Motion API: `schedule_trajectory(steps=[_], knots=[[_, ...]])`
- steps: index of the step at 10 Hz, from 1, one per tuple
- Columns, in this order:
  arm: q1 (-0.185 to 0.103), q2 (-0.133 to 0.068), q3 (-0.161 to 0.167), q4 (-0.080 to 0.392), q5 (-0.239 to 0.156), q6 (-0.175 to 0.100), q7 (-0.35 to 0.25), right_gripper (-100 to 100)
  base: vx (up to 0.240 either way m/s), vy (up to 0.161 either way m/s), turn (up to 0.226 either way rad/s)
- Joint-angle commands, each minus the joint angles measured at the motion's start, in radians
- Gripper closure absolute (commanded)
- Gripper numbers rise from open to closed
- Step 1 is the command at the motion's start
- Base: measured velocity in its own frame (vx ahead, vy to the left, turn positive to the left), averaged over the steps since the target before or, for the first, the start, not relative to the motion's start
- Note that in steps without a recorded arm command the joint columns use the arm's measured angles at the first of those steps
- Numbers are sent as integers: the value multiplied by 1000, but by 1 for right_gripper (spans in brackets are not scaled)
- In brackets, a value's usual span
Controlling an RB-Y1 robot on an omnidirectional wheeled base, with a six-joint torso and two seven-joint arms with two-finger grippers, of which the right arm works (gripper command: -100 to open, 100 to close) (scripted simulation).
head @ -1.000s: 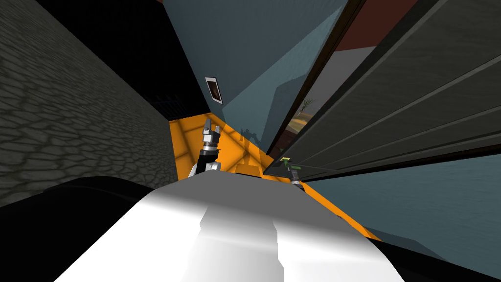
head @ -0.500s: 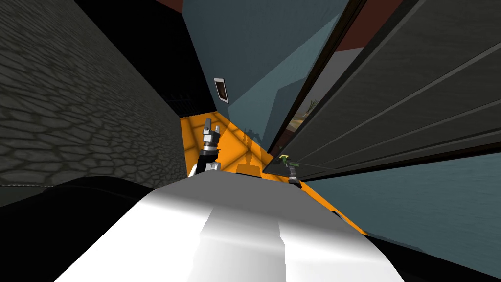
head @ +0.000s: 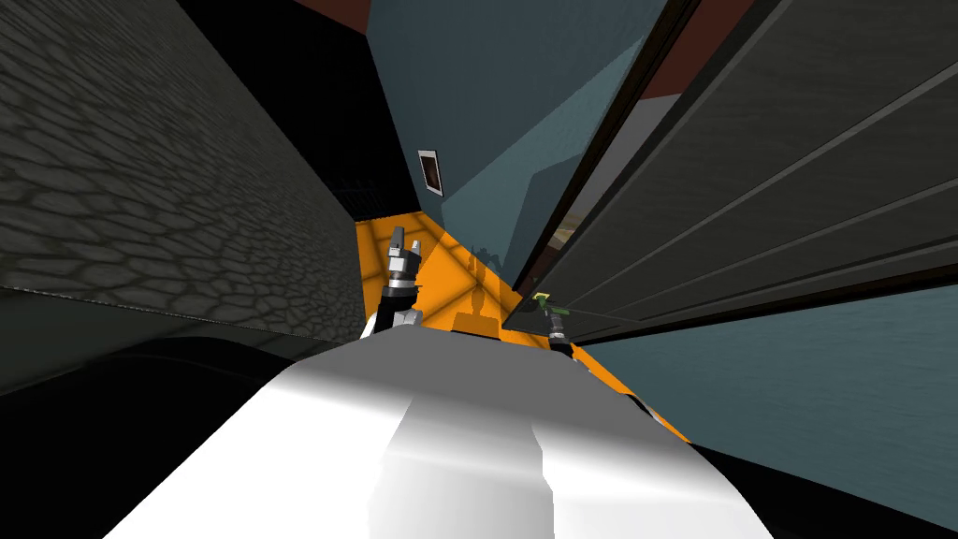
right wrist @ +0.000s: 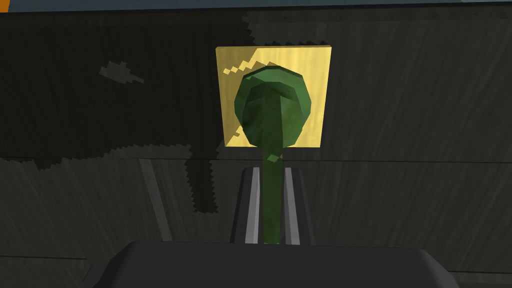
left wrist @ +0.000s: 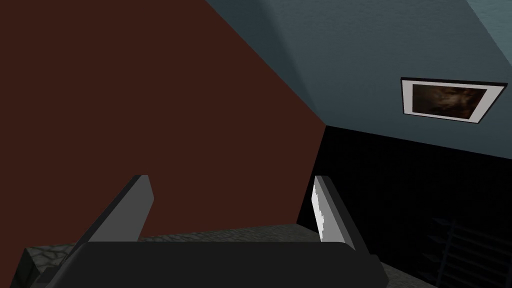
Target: Pull the door open
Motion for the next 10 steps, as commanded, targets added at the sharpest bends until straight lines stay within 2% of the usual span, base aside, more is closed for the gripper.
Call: schedule_trajectory(steps=[1,4,5,10], knots=[[-22,10,-6,12,5,16,6,100,-158,-61,118],[-48,23,-18,16,11,42,15,100,-169,-92,92],[-46,23,-13,20,11,34,13,100,-69,-40,46],[-61,34,-6,18,-6,55,32,100,-195,-65,164]])
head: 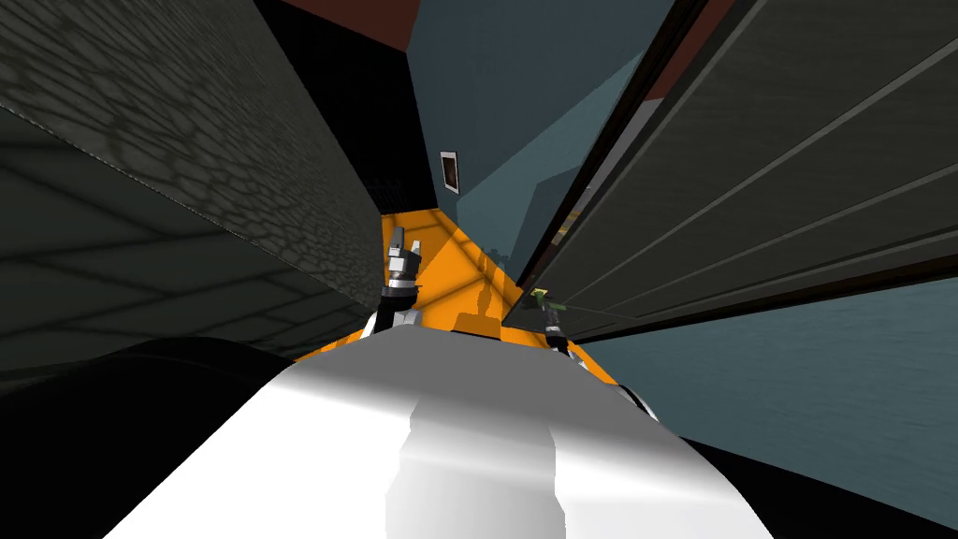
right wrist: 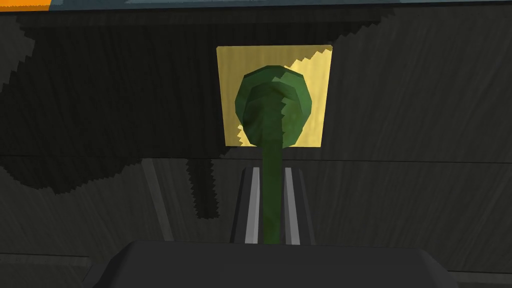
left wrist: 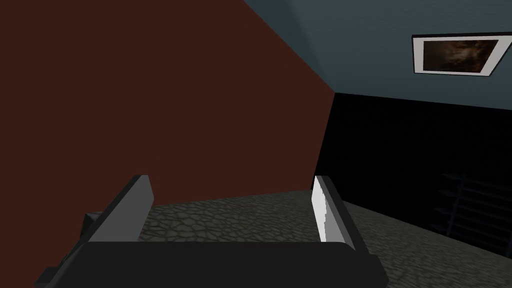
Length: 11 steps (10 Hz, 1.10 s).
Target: Pull the door open
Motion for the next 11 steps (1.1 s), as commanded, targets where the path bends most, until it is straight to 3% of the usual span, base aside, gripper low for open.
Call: schedule_trajectory(steps=[1,5,9,10,11], knots=[[-13,11,7,19,-5,-4,7,100,-204,-134,234],[-26,19,12,17,-22,13,24,100,-211,-111,186],[-30,25,16,17,-25,21,30,100,-158,-75,76],[-15,12,24,24,-22,-4,14,100,-98,-11,192],[-10,7,26,25,-22,-11,9,100,-164,-37,164]])
